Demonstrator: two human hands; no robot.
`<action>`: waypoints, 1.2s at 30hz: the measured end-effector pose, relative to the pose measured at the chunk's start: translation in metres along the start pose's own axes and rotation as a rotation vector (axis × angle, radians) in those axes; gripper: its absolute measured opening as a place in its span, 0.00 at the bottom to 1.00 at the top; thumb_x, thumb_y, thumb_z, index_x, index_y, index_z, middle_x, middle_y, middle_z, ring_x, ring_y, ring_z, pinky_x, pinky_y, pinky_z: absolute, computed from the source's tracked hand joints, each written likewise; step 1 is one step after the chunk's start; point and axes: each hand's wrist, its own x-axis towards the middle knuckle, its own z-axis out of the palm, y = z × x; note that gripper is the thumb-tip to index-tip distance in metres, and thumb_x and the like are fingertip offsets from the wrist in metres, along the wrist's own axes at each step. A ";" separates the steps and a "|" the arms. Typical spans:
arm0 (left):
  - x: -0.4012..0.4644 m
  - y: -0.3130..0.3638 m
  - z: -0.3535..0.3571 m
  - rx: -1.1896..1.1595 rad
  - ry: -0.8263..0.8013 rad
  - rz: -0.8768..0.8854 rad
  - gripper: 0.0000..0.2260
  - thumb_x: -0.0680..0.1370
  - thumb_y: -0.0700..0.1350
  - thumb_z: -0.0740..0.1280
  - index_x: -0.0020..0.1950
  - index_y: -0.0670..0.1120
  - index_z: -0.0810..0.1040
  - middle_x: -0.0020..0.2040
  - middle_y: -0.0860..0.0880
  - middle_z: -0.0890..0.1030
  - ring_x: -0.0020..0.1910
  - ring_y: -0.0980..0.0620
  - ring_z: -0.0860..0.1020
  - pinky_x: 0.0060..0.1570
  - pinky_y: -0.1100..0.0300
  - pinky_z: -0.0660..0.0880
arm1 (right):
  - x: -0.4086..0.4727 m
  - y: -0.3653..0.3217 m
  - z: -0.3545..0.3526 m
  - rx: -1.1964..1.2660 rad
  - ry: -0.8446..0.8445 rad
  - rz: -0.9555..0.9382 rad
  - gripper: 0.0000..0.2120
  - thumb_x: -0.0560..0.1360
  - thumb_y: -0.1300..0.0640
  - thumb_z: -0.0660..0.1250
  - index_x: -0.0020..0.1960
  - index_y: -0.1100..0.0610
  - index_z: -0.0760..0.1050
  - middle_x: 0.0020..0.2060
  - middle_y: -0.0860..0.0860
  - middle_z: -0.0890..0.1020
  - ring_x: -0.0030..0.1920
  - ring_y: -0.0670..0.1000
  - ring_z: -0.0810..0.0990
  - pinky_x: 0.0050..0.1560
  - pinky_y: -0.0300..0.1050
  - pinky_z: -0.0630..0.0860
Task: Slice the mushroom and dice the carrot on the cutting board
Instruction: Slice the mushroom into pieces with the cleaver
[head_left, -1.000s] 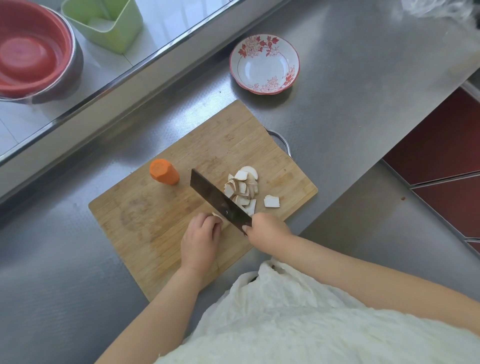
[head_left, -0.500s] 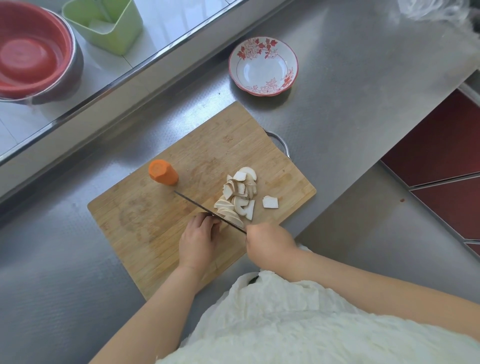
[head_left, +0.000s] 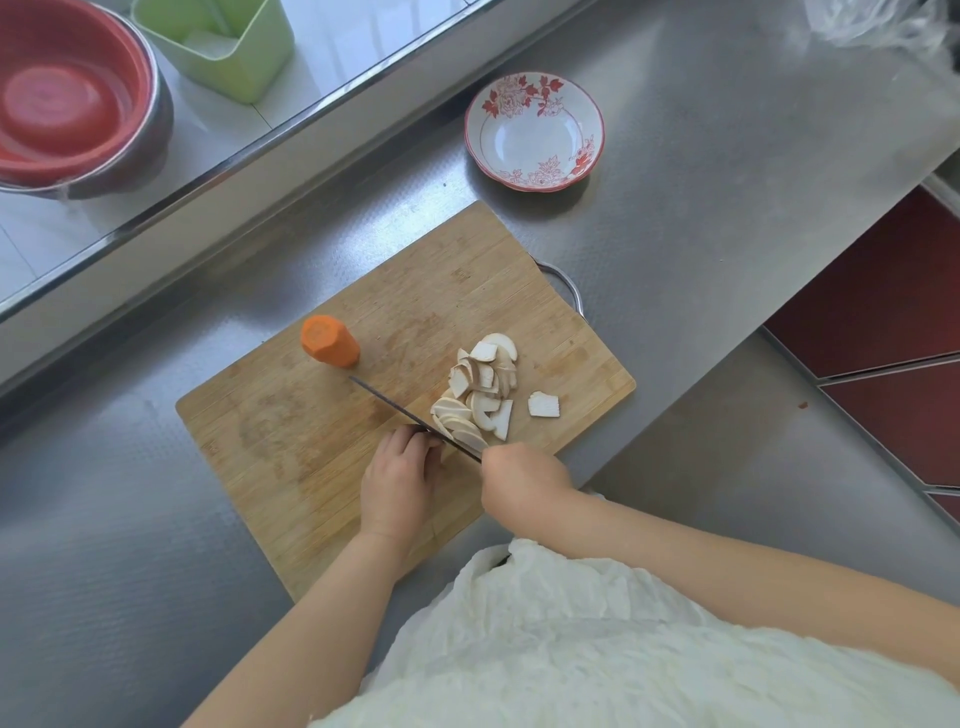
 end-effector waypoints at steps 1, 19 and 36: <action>-0.001 -0.001 0.001 -0.002 0.003 0.004 0.02 0.73 0.40 0.70 0.41 0.42 0.81 0.39 0.46 0.79 0.37 0.44 0.76 0.29 0.58 0.69 | 0.003 0.000 0.001 0.003 0.002 0.003 0.10 0.78 0.66 0.58 0.55 0.60 0.75 0.49 0.56 0.79 0.47 0.56 0.79 0.39 0.44 0.71; 0.006 0.003 -0.029 -0.257 0.245 -0.093 0.11 0.80 0.44 0.59 0.52 0.39 0.77 0.51 0.41 0.77 0.52 0.46 0.73 0.53 0.56 0.71 | 0.004 0.038 -0.004 0.139 0.299 -0.093 0.11 0.81 0.48 0.55 0.46 0.52 0.72 0.32 0.48 0.75 0.37 0.54 0.75 0.32 0.43 0.68; 0.054 0.043 -0.069 0.116 -0.526 0.173 0.18 0.82 0.57 0.52 0.56 0.48 0.76 0.52 0.51 0.74 0.54 0.50 0.71 0.53 0.56 0.69 | -0.029 0.039 0.024 -0.271 0.655 -0.210 0.26 0.63 0.44 0.77 0.57 0.53 0.78 0.33 0.50 0.80 0.30 0.52 0.80 0.24 0.41 0.69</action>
